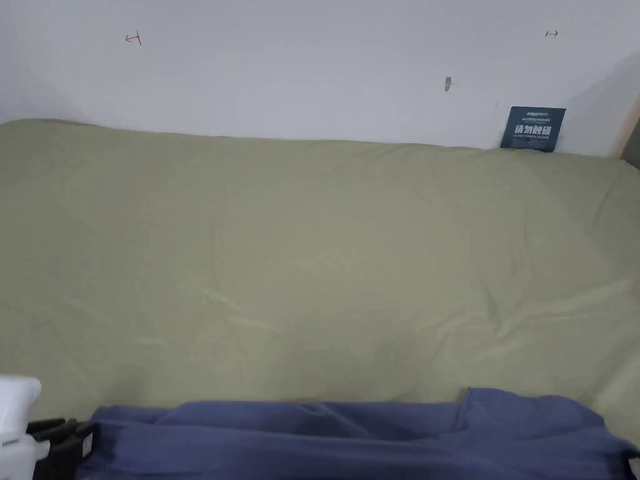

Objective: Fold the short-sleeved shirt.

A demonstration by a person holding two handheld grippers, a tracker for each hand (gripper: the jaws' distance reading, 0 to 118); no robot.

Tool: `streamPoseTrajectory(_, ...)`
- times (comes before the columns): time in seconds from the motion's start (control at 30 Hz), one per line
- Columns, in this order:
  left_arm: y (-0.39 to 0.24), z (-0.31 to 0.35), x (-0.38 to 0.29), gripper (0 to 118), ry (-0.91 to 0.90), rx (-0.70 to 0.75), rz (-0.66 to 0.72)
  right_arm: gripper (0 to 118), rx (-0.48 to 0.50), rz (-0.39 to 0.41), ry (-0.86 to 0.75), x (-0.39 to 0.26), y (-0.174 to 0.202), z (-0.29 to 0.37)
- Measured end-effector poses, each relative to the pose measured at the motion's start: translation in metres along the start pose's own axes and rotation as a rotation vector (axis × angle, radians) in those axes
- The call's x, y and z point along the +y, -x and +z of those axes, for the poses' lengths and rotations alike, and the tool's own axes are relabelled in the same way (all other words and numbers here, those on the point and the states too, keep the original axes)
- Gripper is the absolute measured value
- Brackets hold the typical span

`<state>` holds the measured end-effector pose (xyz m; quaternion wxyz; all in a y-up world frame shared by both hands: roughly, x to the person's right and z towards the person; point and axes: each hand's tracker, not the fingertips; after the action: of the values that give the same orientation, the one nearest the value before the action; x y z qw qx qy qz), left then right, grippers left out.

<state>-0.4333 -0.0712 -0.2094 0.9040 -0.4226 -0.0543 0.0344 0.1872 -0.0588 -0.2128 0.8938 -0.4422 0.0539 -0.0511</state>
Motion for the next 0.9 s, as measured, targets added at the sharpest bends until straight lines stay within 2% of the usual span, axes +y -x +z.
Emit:
streamPoseTrajectory(0.1, 0.004, -0.004, -0.024, 0, 0.061, 0.021, -0.014, 1, -0.018, -0.039, 0.036, -0.023, -0.004, -0.002)
streamPoseTrajectory(0.3, 0.009, -0.019, -0.053, 1, 0.096, 0.011, 0.041, 1, -0.04, -0.043, 0.074, -0.05, -0.012, -0.015)
streamPoseTrajectory(0.33, 0.008, -0.021, -0.055, 5, 0.091, 0.02, 0.036, 1, -0.035, -0.053, 0.078, -0.05, -0.013, -0.017)
streamPoseTrajectory(0.37, 0.006, -0.022, -0.057, 18, 0.084, 0.024, 0.032, 1, -0.006, -0.078, 0.076, -0.049, -0.014, -0.017)
streamPoseTrajectory(0.4, 0.004, -0.02, -0.058, 41, 0.073, 0.041, 0.028, 5, 0.021, -0.101, 0.051, -0.049, -0.014, -0.015)
streamPoseTrajectory(0.43, 0.004, -0.016, -0.057, 59, 0.056, 0.042, 0.045, 20, 0.048, -0.108, 0.018, -0.049, -0.011, -0.008)
streamPoseTrajectory(0.47, 0.005, -0.011, -0.056, 67, 0.051, 0.006, 0.081, 52, 0.047, -0.111, -0.012, -0.047, -0.01, -0.002)
streamPoseTrajectory(0.5, 0.005, -0.001, -0.054, 67, 0.022, -0.055, 0.133, 72, 0.053, -0.128, -0.041, -0.044, -0.008, 0.006)
streamPoseTrajectory(0.53, 0.003, 0.01, -0.052, 67, -0.014, -0.088, 0.169, 72, 0.046, -0.123, -0.081, -0.04, -0.005, 0.017)
streamPoseTrajectory(0.6, -0.008, 0.037, -0.04, 67, -0.091, -0.063, 0.157, 72, 0.05, -0.103, -0.144, -0.033, 0.004, 0.038)
streamPoseTrajectory(0.67, -0.025, 0.059, -0.023, 68, -0.186, -0.04, 0.115, 72, -0.006, -0.033, -0.205, -0.021, 0.024, 0.055)
streamPoseTrajectory(0.73, -0.05, 0.067, -0.003, 69, -0.22, -0.062, 0.102, 71, -0.058, 0.004, -0.259, -0.012, 0.045, 0.063)
streamPoseTrajectory(0.87, -0.113, 0.051, 0.019, 69, -0.26, -0.013, 0.048, 69, -0.099, -0.025, -0.281, -0.003, 0.096, 0.053)
streamPoseTrajectory(0.9, -0.133, 0.045, 0.021, 61, -0.259, 0.008, 0.054, 61, -0.107, -0.044, -0.269, -0.003, 0.11, 0.048)
